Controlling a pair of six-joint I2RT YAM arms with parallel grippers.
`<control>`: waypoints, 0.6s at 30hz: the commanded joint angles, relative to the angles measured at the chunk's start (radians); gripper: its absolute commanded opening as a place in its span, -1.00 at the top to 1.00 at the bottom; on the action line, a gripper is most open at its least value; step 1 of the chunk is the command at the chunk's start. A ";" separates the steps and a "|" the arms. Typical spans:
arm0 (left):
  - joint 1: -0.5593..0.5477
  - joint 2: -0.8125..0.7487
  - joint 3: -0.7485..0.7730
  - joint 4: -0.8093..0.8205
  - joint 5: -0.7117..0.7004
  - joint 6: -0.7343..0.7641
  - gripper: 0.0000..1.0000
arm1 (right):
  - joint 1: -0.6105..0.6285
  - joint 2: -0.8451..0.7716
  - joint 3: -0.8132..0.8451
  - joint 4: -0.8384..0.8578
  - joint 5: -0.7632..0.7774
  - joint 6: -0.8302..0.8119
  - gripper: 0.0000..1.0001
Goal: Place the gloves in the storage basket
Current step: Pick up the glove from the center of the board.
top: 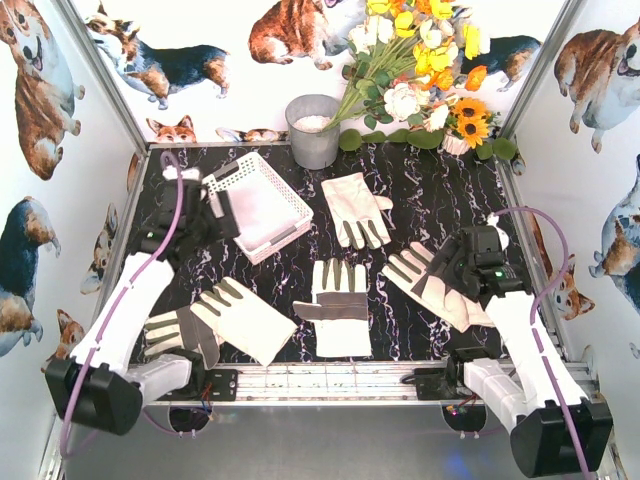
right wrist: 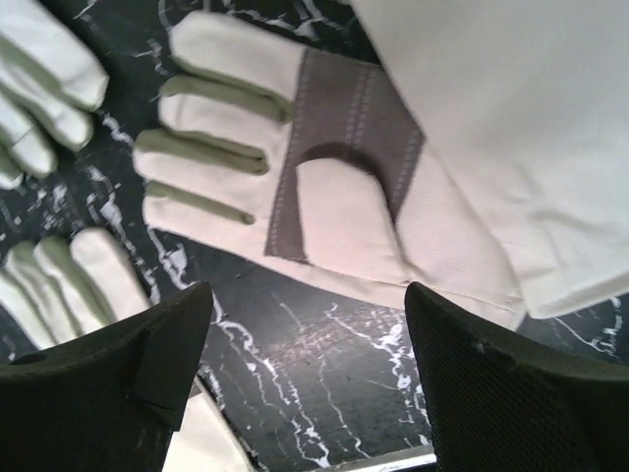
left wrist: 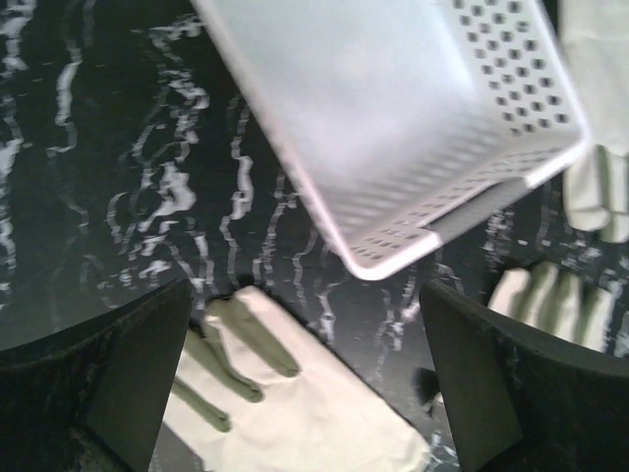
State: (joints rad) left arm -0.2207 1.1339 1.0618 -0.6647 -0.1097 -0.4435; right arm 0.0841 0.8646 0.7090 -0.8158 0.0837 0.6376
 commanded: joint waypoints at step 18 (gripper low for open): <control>0.139 -0.169 -0.339 0.224 -0.141 0.215 -0.89 | -0.212 0.355 0.053 0.155 0.091 -0.073 -0.53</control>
State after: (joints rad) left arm -0.0940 0.9878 0.7696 -0.4931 -0.2260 -0.2485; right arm -0.0578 1.1938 0.7025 -0.7513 0.1661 0.6033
